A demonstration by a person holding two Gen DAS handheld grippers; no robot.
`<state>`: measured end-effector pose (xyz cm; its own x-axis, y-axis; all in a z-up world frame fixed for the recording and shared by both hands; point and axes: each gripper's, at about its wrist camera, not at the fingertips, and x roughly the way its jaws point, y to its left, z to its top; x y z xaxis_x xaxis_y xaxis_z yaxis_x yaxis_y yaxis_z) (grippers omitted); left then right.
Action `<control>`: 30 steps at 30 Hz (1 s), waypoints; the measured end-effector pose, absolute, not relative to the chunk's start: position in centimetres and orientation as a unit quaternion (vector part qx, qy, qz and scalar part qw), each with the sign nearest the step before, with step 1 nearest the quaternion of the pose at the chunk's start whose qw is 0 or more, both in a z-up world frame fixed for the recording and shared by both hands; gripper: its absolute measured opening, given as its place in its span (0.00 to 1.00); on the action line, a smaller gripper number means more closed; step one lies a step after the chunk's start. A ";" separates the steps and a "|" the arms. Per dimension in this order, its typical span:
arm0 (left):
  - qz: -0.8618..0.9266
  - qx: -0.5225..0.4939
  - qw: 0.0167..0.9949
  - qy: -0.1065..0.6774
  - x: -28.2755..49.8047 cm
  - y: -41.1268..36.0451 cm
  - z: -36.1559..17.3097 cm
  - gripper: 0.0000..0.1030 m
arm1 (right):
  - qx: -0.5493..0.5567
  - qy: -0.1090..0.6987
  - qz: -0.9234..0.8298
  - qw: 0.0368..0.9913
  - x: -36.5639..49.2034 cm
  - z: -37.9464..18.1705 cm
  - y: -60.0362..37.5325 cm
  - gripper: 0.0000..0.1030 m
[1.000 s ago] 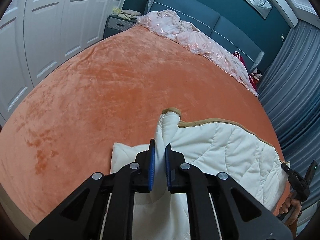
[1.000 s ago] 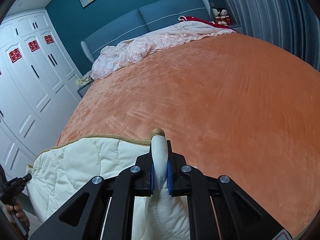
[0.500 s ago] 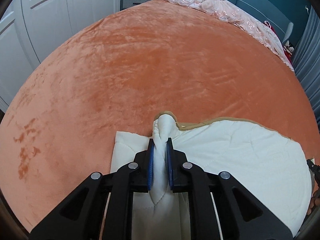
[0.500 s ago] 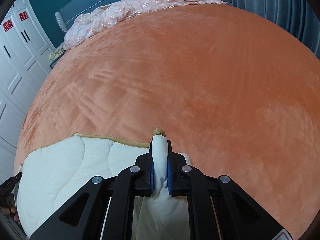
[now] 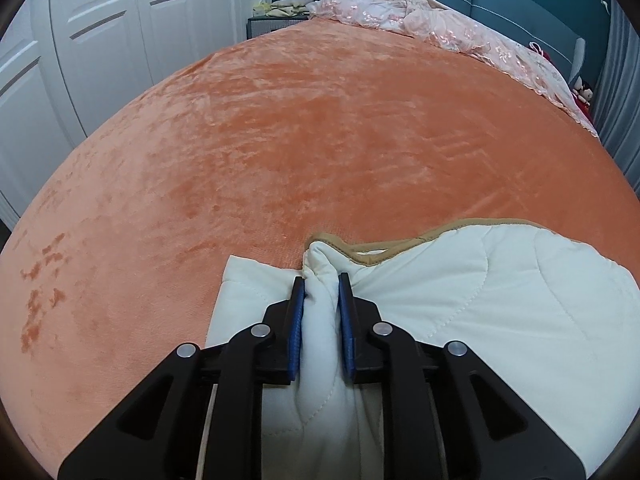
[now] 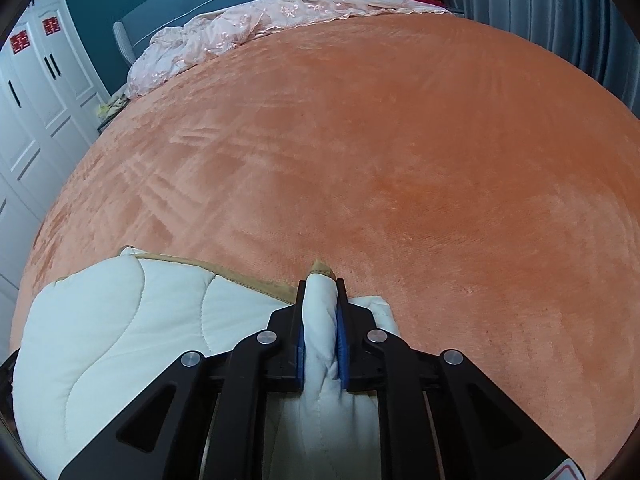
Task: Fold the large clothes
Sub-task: 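Lift the gripped edge with both tools and fold it over the jacket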
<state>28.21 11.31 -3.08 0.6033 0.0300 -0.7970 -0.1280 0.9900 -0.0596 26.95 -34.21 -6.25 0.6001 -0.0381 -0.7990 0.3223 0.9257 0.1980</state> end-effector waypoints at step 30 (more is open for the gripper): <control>0.061 -0.040 0.902 0.426 28.5 11.0 -3.7 0.16 | 0.163 0.431 -0.111 0.881 27.2 -6.5 -34.1 0.09</control>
